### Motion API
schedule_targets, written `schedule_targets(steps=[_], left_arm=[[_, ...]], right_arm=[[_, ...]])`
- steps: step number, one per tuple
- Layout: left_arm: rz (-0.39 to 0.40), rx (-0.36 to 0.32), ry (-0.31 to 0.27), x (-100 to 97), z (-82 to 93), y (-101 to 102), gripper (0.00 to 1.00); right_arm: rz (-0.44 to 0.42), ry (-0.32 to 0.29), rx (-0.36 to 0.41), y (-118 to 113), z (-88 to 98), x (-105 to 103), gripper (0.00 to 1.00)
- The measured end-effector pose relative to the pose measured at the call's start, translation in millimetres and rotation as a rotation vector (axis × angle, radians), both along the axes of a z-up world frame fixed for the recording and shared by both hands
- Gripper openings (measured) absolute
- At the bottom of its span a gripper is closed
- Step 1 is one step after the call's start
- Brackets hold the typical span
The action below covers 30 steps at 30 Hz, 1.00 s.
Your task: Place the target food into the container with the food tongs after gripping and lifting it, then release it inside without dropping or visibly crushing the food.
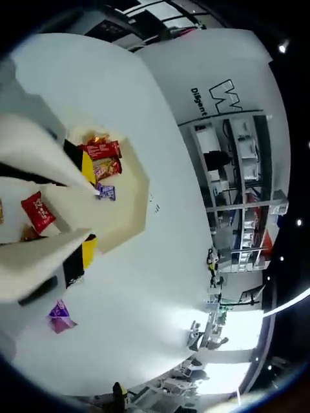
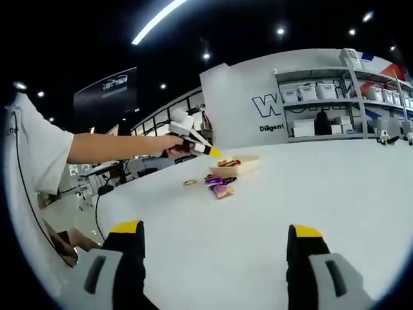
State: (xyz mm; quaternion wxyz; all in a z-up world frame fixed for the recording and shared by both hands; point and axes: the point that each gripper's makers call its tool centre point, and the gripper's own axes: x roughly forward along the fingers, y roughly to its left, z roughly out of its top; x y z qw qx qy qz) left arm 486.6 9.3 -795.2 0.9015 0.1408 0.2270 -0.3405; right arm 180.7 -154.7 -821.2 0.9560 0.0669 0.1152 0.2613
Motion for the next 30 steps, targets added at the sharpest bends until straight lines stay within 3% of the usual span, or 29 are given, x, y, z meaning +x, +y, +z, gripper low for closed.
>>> schedule_targets(steps=[4, 11, 23, 30], left_arm=[[0.016, -0.007, 0.020, -6.8, -6.6, 14, 0.28], [0.005, -0.014, 0.024, -18.4, -8.4, 21, 0.28], [0.022, 0.005, 0.049, -42.8, -32.4, 51, 0.28], [0.052, -0.033, 0.069, -54.0, -36.3, 66, 0.28]], right_arm=[[0.007, -0.003, 0.001, 7, 2.0, 0, 0.89], [0.024, -0.005, -0.010, 16, 2.9, -1, 0.89], [0.039, -0.011, -0.023, 25, 5.8, -4, 0.89], [0.061, -0.018, -0.023, 38, 7.3, -3, 0.89]])
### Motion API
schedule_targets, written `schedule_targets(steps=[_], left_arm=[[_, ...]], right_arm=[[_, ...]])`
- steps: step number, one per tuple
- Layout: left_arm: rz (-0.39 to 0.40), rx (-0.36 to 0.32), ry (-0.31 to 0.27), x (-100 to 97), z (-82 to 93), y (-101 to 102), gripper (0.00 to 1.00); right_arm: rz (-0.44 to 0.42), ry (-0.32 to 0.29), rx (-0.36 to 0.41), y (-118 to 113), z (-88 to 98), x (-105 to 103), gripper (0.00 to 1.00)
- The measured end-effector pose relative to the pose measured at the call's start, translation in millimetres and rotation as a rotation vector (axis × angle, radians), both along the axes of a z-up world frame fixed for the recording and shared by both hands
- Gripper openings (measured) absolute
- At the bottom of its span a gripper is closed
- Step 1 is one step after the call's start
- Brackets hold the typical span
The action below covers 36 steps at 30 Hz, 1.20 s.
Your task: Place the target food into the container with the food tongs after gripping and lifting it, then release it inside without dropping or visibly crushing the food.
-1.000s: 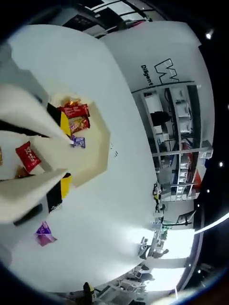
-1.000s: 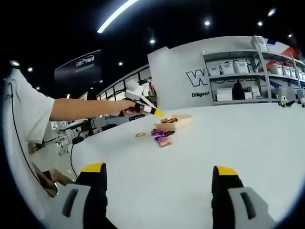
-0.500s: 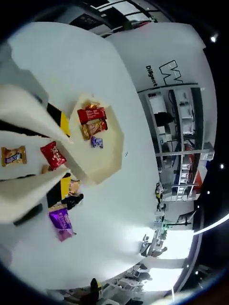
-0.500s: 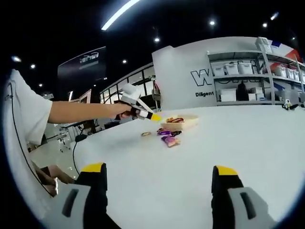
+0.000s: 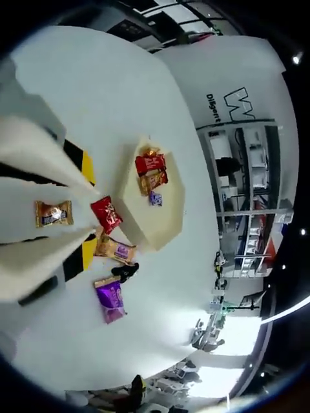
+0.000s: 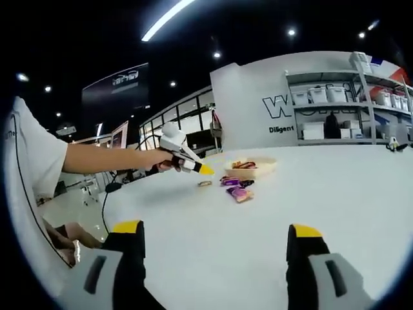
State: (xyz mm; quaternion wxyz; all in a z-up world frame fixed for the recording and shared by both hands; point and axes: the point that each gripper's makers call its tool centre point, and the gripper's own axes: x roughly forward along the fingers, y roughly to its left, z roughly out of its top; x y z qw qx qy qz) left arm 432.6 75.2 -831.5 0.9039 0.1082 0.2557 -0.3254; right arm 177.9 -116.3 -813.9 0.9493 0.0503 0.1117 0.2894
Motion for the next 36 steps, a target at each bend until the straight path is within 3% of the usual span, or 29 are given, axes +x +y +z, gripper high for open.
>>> schedule_targets(steps=[2, 8, 13, 16, 19, 36], left_arm=[[0.009, -0.027, 0.016, -1.8, -1.5, 2, 0.28], [0.021, 0.009, -0.007, -7.9, -12.2, 9, 0.28], [0.036, -0.015, 0.013, -12.7, -21.8, 13, 0.29], [0.045, -0.049, 0.029, -14.1, -21.4, 12, 0.29], [0.041, -0.034, 0.014, -13.5, -20.7, 13, 0.29], [0.060, -0.094, 0.038, -15.7, -23.2, 17, 0.25]], right_arm=[[0.007, 0.003, -0.004, 2, -0.9, 0, 0.89], [0.014, 0.000, -0.004, 5, 0.3, -1, 0.89], [0.012, 0.007, -0.008, 4, -2.2, -2, 0.89], [0.009, 0.007, -0.005, 4, -1.9, -2, 0.89], [0.008, 0.006, -0.005, 4, -1.3, -2, 0.89], [0.008, 0.007, -0.018, 7, -1.6, -3, 0.88]])
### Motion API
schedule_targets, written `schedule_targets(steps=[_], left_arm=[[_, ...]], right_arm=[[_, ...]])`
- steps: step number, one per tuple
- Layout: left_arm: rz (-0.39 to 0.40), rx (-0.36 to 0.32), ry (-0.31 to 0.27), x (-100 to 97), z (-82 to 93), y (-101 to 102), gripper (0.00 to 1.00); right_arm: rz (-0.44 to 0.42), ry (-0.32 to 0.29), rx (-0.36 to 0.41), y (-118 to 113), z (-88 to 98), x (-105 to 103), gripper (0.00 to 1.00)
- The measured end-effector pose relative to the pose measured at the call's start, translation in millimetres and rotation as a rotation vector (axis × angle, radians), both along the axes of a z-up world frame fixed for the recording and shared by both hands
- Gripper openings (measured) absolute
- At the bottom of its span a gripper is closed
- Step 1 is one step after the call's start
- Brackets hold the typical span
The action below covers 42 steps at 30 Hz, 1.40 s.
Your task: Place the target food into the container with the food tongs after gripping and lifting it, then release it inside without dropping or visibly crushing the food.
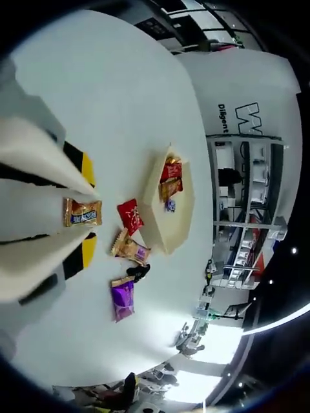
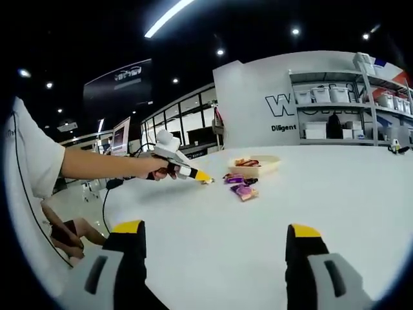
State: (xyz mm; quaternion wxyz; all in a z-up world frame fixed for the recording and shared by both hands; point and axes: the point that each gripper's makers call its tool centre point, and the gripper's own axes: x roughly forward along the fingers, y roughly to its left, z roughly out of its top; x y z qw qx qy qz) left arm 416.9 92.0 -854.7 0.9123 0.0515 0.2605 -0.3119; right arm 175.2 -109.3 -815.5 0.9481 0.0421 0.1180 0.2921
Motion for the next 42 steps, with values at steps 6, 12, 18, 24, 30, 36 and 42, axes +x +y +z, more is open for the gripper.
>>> schedule_targets(steps=[6, 12, 18, 24, 30, 36, 42], left_arm=[[0.008, -0.013, 0.014, -1.6, -0.3, 2, 0.21], [0.025, -0.040, 0.025, -2.4, -0.5, 4, 0.20], [0.070, -0.107, 0.068, -1.3, -0.6, 6, 0.19], [0.056, -0.090, 0.064, -1.1, -1.0, 6, 0.17], [0.063, -0.090, 0.080, -1.0, -0.8, 6, 0.17], [0.054, -0.110, 0.035, 1.7, 21.9, 9, 0.18], [0.014, -0.123, -0.005, 4.7, 48.4, 0, 0.19]], right_arm=[[0.001, -0.001, -0.007, 1, -0.1, 0, 0.87], [0.000, -0.002, -0.006, 2, 0.2, -1, 0.86], [-0.014, -0.002, -0.001, -3, 0.3, -1, 0.86], [-0.016, -0.001, -0.004, -4, -0.9, -2, 0.86], [-0.015, 0.002, -0.005, -4, -2.3, -2, 0.86], [-0.019, 0.003, -0.008, -6, -2.3, -2, 0.86], [-0.016, -0.002, -0.005, -5, 0.0, -1, 0.85]])
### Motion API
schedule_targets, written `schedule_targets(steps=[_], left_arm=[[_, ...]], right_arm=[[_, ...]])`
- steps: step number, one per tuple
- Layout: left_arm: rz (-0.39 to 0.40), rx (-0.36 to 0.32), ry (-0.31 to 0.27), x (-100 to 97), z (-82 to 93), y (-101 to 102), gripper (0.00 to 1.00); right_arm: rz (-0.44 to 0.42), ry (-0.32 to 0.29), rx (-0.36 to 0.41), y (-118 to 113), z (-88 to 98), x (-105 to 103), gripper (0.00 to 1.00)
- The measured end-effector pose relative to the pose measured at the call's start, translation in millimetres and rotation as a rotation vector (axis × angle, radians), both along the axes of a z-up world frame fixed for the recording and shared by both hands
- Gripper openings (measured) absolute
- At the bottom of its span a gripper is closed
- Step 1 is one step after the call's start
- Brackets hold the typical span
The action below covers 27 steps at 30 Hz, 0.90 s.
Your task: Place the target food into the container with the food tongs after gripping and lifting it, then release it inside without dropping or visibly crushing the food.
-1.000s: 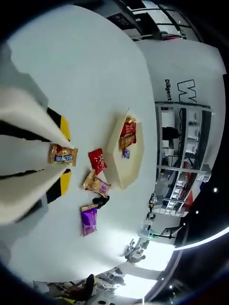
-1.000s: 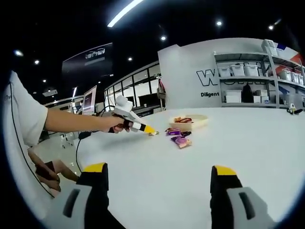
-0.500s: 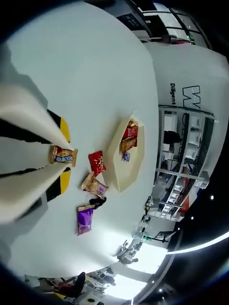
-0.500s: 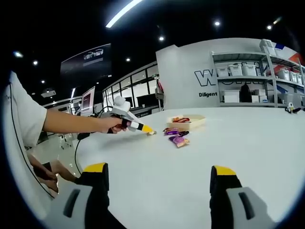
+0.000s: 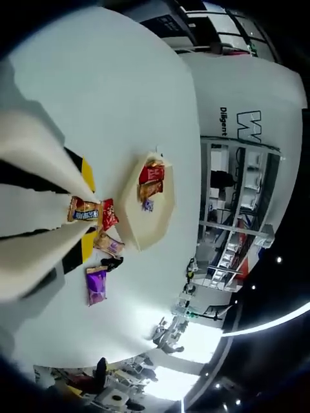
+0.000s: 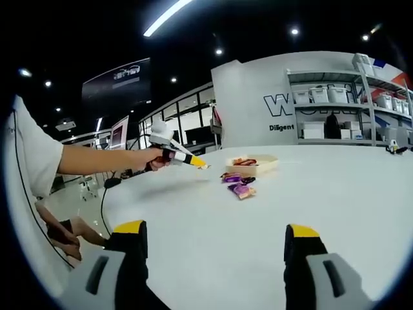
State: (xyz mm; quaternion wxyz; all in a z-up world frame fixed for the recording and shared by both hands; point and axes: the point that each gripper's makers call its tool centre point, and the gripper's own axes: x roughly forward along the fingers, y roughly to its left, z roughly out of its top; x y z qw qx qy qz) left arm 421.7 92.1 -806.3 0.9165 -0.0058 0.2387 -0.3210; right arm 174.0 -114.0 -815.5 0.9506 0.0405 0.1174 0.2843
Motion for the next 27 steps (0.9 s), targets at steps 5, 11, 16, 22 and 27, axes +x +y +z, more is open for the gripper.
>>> schedule_targets(steps=[5, 11, 16, 22, 27], left_arm=[[-0.021, 0.011, -0.030, 8.6, 10.1, -7, 0.19], [-0.039, 0.019, -0.047, 24.1, 22.2, -23, 0.19], [-0.044, 0.016, -0.040, 41.5, 22.4, -34, 0.19], [-0.032, 0.003, -0.024, 56.5, 20.1, -46, 0.19], [-0.019, 0.000, 0.017, 66.6, 15.2, -51, 0.20]], right_arm=[[0.001, -0.005, -0.002, 1, 1.7, 0, 0.85], [-0.012, -0.004, -0.002, -5, 2.1, 1, 0.85], [-0.021, -0.008, -0.001, -9, 2.8, 2, 0.85], [-0.037, -0.002, 0.003, -18, 0.4, 5, 0.85], [-0.047, 0.003, 0.012, -22, -2.3, 7, 0.86]])
